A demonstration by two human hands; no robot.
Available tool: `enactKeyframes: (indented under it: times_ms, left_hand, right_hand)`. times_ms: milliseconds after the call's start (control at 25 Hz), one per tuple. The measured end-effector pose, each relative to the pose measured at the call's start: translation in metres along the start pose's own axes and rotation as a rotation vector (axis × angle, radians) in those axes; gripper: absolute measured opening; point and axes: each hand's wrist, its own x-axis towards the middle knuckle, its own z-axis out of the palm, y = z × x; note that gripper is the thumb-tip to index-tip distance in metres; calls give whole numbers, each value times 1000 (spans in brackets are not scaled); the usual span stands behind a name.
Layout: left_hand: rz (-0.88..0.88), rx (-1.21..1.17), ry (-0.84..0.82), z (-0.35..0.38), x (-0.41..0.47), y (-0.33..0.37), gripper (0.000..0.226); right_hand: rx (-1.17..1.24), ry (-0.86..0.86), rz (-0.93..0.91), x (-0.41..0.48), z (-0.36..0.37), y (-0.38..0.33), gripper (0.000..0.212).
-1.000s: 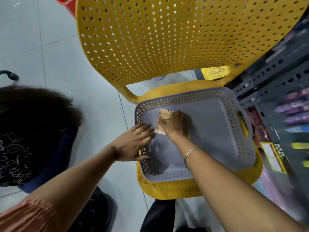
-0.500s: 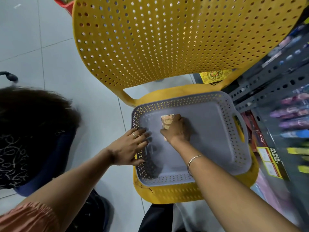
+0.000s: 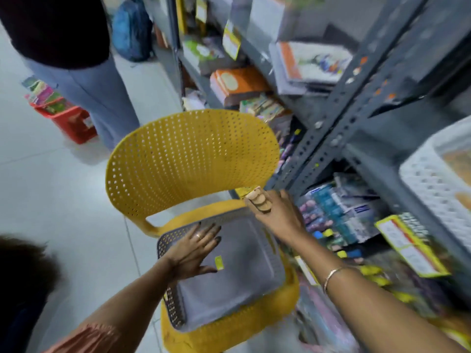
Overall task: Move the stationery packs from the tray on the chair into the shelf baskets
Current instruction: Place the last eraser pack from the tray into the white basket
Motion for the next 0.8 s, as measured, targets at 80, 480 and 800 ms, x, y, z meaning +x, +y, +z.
enactKeyframes:
  times_ms: [80, 480, 800]
  left_hand:
    - [61, 53, 127, -51, 42, 0, 88]
    - [300, 78, 429, -242, 195, 99, 83]
    - [221, 65, 230, -266, 249, 118, 97]
  right_hand:
    - [8, 109, -3, -8, -62, -5, 49]
    - [16, 390, 168, -78, -303, 47, 50]
    - [-122, 163, 363, -132, -324, 144, 76]
